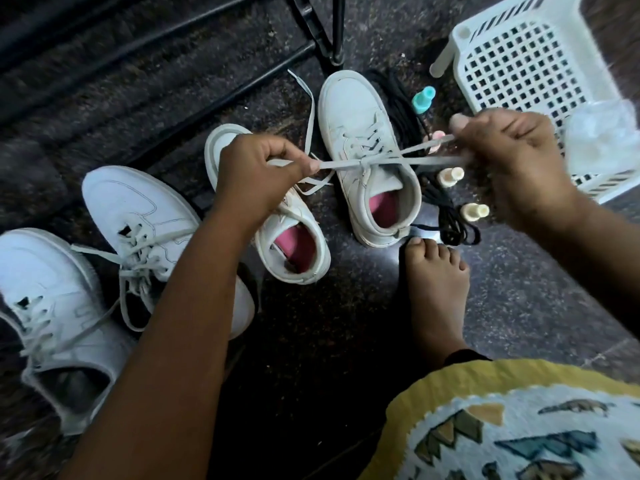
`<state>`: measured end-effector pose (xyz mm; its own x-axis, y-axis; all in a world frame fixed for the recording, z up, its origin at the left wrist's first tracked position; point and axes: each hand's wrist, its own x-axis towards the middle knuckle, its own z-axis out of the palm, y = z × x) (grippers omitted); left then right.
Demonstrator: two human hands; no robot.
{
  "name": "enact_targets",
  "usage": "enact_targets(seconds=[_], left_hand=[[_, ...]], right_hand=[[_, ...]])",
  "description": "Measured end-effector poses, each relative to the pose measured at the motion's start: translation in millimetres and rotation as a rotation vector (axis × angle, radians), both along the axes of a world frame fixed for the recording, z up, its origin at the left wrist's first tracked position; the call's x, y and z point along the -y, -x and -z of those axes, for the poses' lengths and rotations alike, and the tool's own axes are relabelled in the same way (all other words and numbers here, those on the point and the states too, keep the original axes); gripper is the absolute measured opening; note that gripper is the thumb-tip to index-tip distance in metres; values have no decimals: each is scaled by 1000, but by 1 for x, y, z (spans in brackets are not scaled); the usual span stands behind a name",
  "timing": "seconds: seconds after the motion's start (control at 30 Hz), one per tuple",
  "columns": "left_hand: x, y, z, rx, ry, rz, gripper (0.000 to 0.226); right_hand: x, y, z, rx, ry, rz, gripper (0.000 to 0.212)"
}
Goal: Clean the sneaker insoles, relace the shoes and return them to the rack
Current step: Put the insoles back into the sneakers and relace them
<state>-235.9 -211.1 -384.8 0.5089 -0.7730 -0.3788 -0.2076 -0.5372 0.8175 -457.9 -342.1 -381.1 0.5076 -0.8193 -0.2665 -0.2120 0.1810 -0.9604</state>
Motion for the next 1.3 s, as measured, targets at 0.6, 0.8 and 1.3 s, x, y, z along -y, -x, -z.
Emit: enact_targets(seconds=[0.6, 0.8, 1.3], left_hand=[[-4, 17, 10, 558, -318, 52, 8], [11, 37, 17, 683, -270, 290, 38], [14, 48, 27, 745, -69, 184, 9]], right_hand=[[-119, 43, 113, -1324, 799, -288, 31], [-46, 4, 60, -1091, 710, -407, 36], [23, -36, 26, -523, 608, -524, 10]])
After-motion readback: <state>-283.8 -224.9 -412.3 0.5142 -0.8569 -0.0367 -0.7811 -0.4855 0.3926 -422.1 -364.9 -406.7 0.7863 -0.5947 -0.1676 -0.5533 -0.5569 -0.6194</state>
